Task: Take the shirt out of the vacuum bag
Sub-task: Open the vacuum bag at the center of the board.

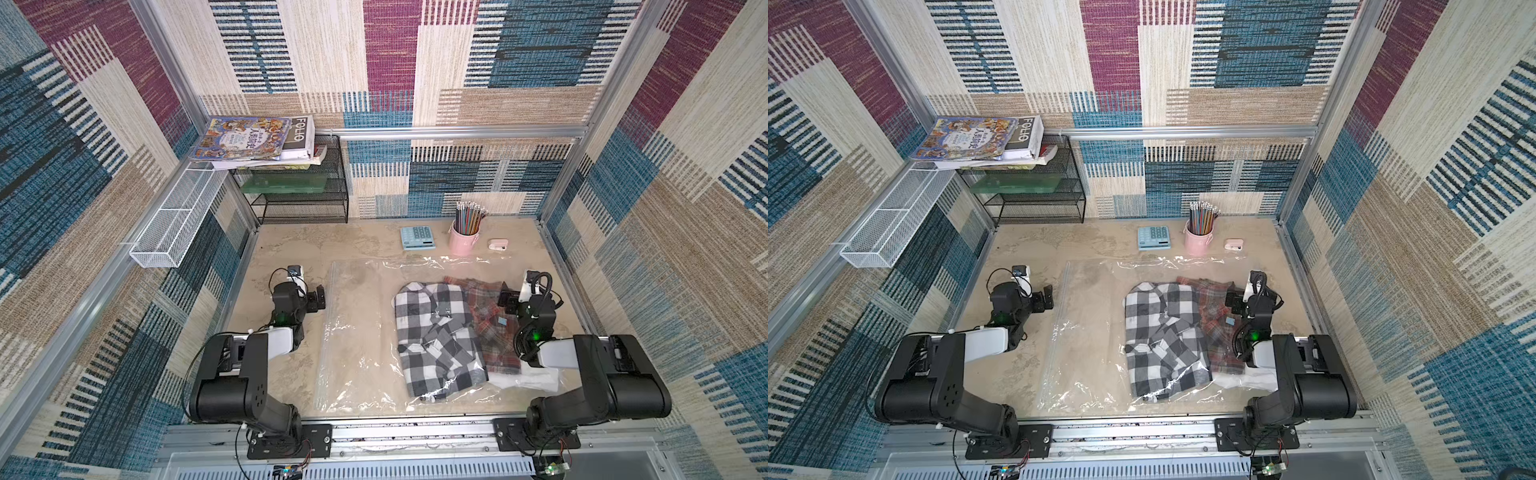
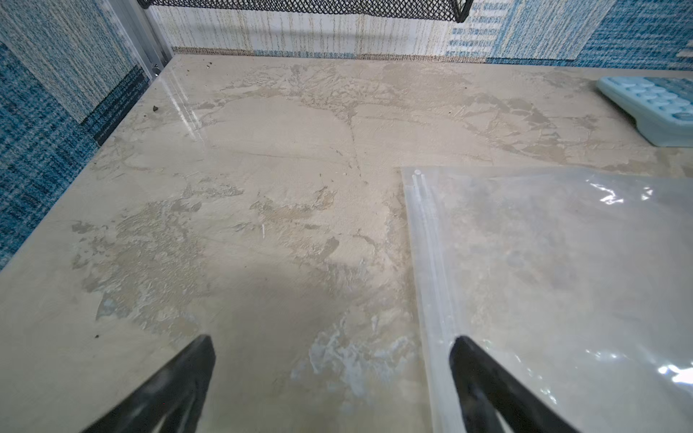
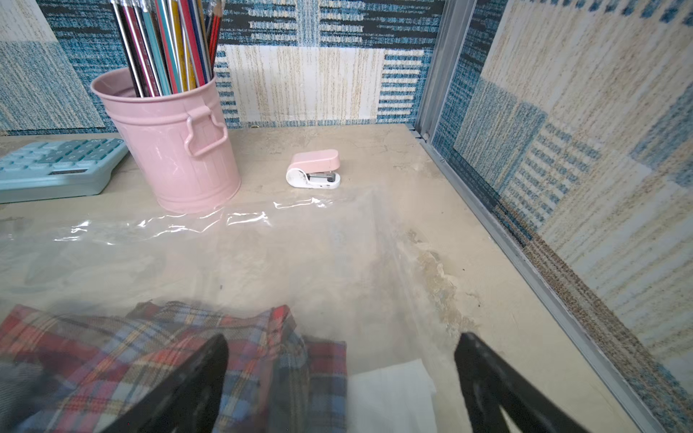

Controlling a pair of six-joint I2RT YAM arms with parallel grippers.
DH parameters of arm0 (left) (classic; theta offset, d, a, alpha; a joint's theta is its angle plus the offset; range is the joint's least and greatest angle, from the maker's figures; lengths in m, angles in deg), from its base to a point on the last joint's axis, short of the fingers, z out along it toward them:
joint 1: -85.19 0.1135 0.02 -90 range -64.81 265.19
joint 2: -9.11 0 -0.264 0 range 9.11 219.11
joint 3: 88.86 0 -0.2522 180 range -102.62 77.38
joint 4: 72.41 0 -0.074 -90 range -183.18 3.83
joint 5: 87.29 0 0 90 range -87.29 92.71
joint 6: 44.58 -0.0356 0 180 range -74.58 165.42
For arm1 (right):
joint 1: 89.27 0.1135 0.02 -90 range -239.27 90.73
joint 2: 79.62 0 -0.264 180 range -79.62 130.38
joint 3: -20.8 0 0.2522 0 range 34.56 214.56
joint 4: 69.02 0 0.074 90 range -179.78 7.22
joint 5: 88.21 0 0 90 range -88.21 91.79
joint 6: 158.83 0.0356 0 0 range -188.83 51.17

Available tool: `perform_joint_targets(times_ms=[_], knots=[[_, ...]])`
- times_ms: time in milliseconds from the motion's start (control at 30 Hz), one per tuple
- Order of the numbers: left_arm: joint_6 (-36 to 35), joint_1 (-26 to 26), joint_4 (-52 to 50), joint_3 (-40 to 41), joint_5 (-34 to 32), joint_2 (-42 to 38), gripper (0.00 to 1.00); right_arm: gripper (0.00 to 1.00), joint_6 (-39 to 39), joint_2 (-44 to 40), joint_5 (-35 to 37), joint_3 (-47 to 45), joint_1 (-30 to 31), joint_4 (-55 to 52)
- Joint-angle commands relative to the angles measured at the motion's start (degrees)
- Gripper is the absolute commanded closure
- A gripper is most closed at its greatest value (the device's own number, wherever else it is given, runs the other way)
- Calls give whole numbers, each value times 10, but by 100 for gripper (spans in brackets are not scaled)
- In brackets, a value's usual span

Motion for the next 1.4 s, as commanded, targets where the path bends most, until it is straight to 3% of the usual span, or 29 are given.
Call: perform_joint_targets(times_ms=[0,933,1067,1267,1367], knots=[[-2,0,3,1,2,-3,0,4,-4,-1,2,2,0,15],[-6,0,0,-4,14,-10,1,4,-5,-16,10,13,1,-7],[-3,0,-240,-133,8,-50,1,5,82,-70,50,134,-13,-300],[100,0,-509,-301,7,-52,1,4,157,-179,47,153,2,-463],[166,0,-604,-337,57,-56,1,4,188,-226,13,180,7,-557]])
